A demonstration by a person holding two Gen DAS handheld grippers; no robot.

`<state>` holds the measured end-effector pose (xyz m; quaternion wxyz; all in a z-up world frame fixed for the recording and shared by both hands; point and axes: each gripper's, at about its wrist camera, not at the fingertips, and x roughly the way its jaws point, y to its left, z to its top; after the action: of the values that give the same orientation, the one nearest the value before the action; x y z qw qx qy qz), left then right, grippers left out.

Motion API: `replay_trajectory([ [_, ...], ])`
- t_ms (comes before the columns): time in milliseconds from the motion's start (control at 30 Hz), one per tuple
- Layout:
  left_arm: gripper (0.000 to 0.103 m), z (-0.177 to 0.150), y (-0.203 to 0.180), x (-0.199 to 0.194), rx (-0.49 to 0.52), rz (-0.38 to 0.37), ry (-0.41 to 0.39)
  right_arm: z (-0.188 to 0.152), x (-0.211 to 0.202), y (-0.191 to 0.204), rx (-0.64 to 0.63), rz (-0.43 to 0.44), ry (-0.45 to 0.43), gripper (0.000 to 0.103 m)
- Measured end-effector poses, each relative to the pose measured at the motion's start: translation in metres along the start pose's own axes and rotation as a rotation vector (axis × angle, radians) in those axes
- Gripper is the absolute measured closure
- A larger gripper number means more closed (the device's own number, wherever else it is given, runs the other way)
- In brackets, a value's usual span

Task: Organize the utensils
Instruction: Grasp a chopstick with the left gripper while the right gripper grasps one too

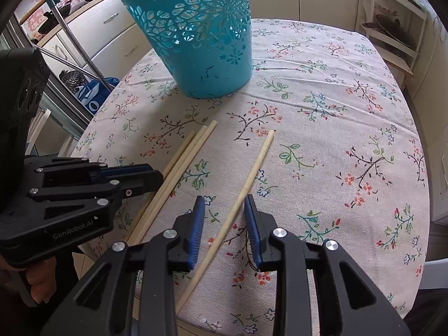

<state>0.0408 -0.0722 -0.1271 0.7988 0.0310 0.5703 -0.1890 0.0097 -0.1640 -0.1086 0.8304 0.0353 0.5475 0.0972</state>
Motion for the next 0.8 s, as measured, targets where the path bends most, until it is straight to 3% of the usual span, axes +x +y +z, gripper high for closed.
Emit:
replay_trajectory([
  [100,0.094,0.001,-0.015,0.003,0.077,0.065,-0.001,0.0,0.001,0.003,-0.004,-0.037,-0.011,0.077],
  [167,0.098,0.003,-0.021,0.005,0.116,0.065,0.006,-0.002,0.001,0.004,-0.018,-0.068,-0.022,0.092],
  [267,0.099,0.006,-0.02,0.002,0.118,0.003,0.016,-0.003,-0.002,-0.012,0.073,0.012,-0.01,0.097],
  [333,0.099,0.007,-0.015,-0.02,0.116,-0.06,-0.032,-0.003,-0.009,-0.027,0.164,0.089,-0.028,0.097],
  [433,0.099,0.014,-0.005,-0.066,0.112,-0.143,-0.148,0.003,-0.035,-0.041,0.258,0.21,-0.117,0.097],
  [567,0.099,0.04,0.024,-0.141,0.056,-0.228,-0.364,0.025,-0.085,-0.05,0.309,0.319,-0.31,0.097],
  [667,0.099,0.067,0.033,-0.173,0.009,-0.245,-0.512,0.054,-0.123,-0.041,0.286,0.338,-0.485,0.097],
  [800,0.099,0.106,0.038,-0.202,-0.032,-0.196,-0.725,0.097,-0.154,-0.018,0.232,0.293,-0.703,0.097],
])
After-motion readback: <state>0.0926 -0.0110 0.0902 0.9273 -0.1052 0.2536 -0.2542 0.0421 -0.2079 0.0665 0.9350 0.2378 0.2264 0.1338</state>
